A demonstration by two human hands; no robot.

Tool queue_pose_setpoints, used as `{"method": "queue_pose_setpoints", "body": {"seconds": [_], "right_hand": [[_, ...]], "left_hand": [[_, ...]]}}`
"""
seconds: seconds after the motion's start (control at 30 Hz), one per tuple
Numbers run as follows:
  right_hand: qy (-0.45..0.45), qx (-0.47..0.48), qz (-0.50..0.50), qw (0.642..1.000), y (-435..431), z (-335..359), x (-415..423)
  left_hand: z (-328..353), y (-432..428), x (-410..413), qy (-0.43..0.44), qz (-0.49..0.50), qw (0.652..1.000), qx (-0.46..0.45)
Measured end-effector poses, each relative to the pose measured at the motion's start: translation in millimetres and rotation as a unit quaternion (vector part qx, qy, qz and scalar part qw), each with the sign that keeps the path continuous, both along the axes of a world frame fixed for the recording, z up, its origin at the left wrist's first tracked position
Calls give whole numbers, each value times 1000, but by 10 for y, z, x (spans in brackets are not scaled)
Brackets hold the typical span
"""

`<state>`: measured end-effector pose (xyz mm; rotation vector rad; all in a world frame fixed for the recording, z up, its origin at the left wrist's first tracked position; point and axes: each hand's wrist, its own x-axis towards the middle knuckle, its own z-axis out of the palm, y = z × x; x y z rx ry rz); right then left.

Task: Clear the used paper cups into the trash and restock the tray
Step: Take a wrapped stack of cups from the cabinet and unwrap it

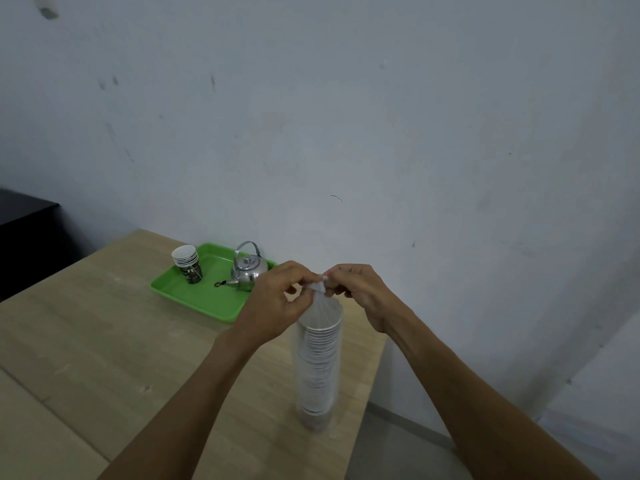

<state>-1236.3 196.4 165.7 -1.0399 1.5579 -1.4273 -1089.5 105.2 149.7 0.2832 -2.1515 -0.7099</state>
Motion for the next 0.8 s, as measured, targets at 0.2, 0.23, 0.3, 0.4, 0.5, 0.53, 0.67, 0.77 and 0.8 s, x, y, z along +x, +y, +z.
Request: {"method": "queue_pose_setpoints", "body": {"seconds": [0.2, 0.23, 0.3, 0.4, 0.5, 0.53, 0.67, 0.77, 0.8], "right_hand": [[22, -45, -2, 999, -1, -71, 38], [19, -49, -2, 999, 0, -75, 51], [5, -52, -4, 999, -2, -63, 76], [-8, -38, -6, 999, 10, -21, 88], [14, -32, 25, 999, 52, 6, 120], [37, -35, 34, 998, 50, 8, 141], [199, -47, 18, 979, 7, -33, 183], [245, -37, -24, 968, -34, -30, 218], [246, -34, -32, 968, -54, -17, 228]], "left_hand": [[86, 21, -85, 95, 51, 966, 236], [133, 20, -102, 102, 52, 960, 255], [237, 21, -131, 121, 53, 948, 290], [389, -2, -170, 168, 36, 920, 352], [501, 8, -235, 175, -2, 911, 375], [534, 16, -263, 174, -12, 909, 378], [581, 31, -345, 181, -47, 882, 433], [586, 35, -300, 190, -108, 838, 500], [586, 34, -284, 187, -119, 830, 511]]}}
